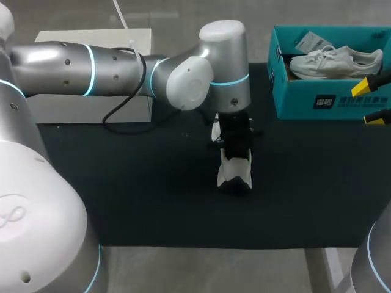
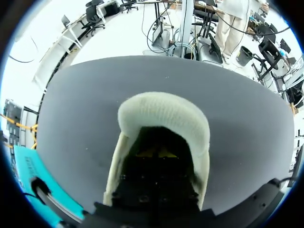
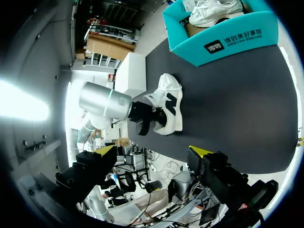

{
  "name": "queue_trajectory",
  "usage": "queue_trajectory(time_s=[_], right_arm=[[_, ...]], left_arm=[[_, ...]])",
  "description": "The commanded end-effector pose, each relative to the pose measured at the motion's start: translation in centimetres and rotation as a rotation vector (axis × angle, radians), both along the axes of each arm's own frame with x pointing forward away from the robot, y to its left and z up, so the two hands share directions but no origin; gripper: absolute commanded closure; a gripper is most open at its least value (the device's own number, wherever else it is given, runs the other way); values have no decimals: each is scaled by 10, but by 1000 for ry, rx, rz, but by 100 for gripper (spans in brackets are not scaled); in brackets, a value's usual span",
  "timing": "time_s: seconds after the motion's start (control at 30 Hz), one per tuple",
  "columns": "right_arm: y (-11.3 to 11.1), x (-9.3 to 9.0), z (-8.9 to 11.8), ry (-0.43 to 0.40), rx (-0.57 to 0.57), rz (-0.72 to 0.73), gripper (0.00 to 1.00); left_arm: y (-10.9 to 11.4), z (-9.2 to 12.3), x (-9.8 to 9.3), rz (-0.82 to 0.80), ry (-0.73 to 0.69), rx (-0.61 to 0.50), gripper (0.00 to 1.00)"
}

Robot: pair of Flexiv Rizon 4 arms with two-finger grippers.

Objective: Take the shoe out of the shoebox, open the shoe tongue, remove and reinsert the insole, then place the shoe into the shoebox

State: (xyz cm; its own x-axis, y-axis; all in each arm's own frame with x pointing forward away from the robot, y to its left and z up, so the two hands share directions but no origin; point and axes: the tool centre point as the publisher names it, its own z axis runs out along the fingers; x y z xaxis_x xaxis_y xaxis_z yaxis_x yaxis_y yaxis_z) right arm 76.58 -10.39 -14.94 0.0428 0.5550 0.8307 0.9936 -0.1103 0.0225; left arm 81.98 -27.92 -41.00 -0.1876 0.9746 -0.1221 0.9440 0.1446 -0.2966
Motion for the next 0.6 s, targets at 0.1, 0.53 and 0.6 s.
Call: queue_trajectory(time_s=[0.1, 0.53, 0.6], right_arm=[[0, 0, 0, 2, -2, 0, 0], [0, 0, 0, 2, -2, 0, 0], [0, 0, 0, 2, -2, 0, 0]], left_arm=[[6, 33, -1, -49, 31, -98, 100], [7, 39, -2, -66, 40, -104, 100], [6, 36, -1, -67, -16, -84, 100]])
